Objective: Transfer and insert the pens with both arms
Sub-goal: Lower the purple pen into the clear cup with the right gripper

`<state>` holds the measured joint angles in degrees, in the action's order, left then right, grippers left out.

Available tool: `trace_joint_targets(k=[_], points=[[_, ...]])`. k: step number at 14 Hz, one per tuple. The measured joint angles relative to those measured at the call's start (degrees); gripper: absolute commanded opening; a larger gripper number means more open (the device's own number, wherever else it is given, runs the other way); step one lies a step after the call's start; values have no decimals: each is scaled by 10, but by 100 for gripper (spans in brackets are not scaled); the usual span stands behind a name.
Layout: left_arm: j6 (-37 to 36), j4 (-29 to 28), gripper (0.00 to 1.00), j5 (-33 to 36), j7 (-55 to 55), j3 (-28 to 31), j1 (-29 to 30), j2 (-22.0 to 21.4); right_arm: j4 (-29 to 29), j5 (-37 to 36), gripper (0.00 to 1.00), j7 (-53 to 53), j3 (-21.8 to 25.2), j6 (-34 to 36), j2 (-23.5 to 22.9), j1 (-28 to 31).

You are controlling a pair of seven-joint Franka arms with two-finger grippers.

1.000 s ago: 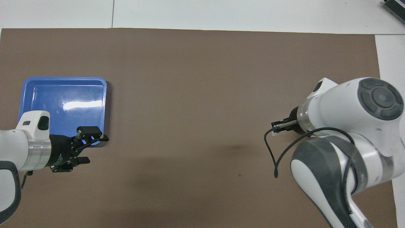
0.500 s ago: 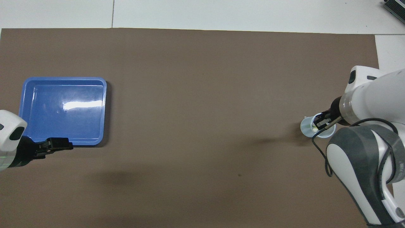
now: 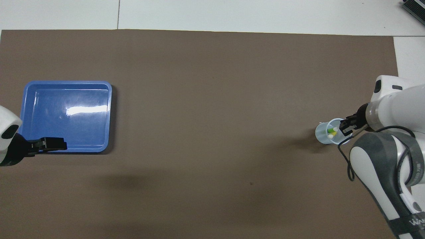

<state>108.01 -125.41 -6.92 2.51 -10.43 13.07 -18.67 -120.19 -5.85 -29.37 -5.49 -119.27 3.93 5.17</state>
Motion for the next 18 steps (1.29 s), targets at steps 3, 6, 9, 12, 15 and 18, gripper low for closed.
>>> trace_joint_targets(k=[3,6,9,12,15,18], points=[[-2,19,100,3,-1,-4,-4,13,-36,0,0,0,0,-47,-5,16],[-5,24,100,4,-1,-4,-28,14,-65,0,0,0,0,-72,-12,29],[-8,26,100,4,-1,-2,-34,14,-83,0,0,0,0,-99,-17,36],[-26,50,100,31,0,9,-48,17,-88,0,37,0,0,-102,-17,38],[-81,137,100,43,0,56,-94,47,-88,0,65,0,0,-102,-17,42],[-93,187,100,45,0,64,-106,79,-85,0,71,0,0,-102,-17,45]])
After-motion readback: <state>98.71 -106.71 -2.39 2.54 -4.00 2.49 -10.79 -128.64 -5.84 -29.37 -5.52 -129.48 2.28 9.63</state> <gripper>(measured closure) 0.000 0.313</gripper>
